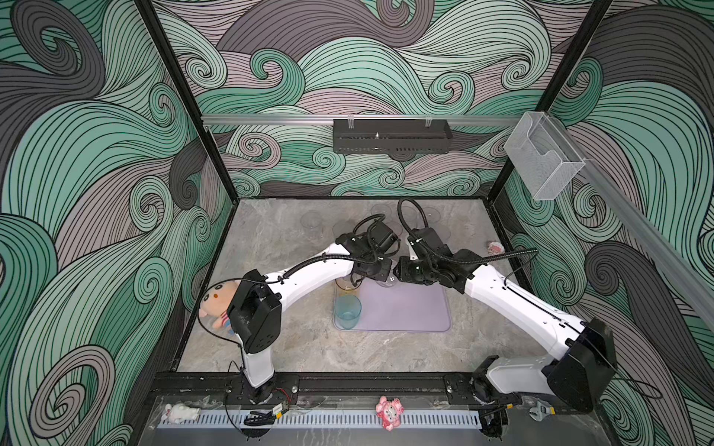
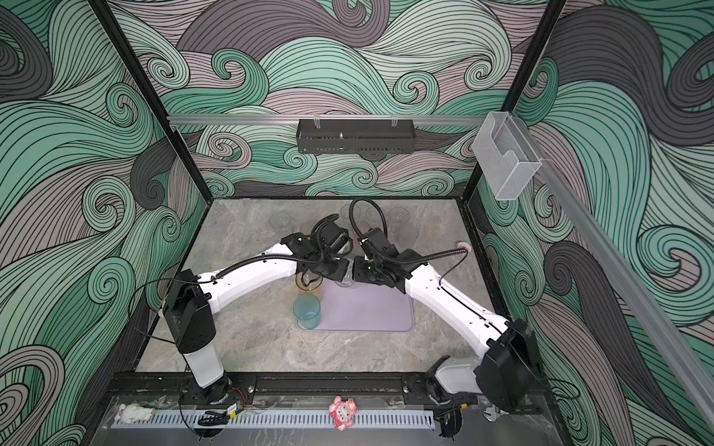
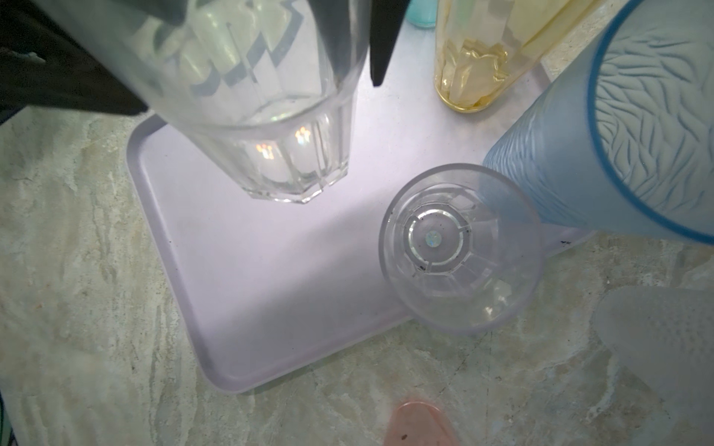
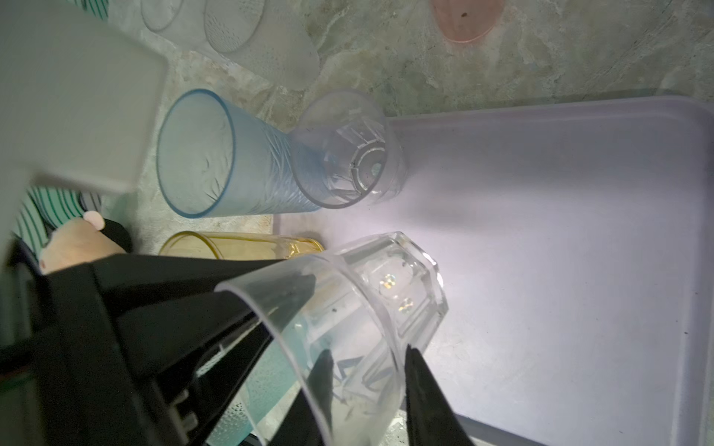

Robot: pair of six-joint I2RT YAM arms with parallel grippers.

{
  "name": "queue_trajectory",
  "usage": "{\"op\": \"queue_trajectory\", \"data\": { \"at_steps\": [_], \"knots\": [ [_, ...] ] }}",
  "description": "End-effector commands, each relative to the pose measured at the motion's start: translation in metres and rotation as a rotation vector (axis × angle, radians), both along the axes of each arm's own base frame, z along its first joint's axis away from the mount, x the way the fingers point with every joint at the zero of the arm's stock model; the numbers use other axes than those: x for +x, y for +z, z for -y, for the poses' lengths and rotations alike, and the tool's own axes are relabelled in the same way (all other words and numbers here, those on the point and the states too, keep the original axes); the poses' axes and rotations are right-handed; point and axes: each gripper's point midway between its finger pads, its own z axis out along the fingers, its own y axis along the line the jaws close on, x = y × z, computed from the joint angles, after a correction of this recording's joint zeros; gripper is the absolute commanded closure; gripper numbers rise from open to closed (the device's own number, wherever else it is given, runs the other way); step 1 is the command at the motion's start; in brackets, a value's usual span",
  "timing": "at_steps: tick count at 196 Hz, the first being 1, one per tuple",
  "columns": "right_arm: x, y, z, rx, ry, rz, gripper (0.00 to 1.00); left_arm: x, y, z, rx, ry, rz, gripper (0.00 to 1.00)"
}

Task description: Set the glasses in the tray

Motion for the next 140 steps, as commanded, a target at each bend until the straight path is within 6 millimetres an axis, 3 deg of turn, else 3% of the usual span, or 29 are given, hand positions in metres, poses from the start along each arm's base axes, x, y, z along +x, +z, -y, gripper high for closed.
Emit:
{"op": "queue_trajectory", "data": {
  "at_steps": [1, 51, 106, 140],
  "knots": [
    [0.003, -0.019, 0.017, -0.072, -0.061, -0.013, 0.78, -0.003, 0.028, 0.021, -0.093, -0.014, 0.007, 0.97],
    [-0.012, -0.033, 0.034, -0.119, -0.078, -0.042, 0.93, -0.008, 0.028, 0.027, -0.121, -0.031, -0.020, 0.88],
    [-0.018, -0.043, 0.040, -0.133, -0.081, -0.060, 0.97, -0.016, 0.044, 0.028, -0.171, -0.057, -0.015, 0.75],
    [-0.020, -0.050, 0.043, -0.145, -0.086, -0.078, 0.98, -0.019, 0.053, 0.029, -0.195, -0.077, -0.007, 0.74]
  ]
}}
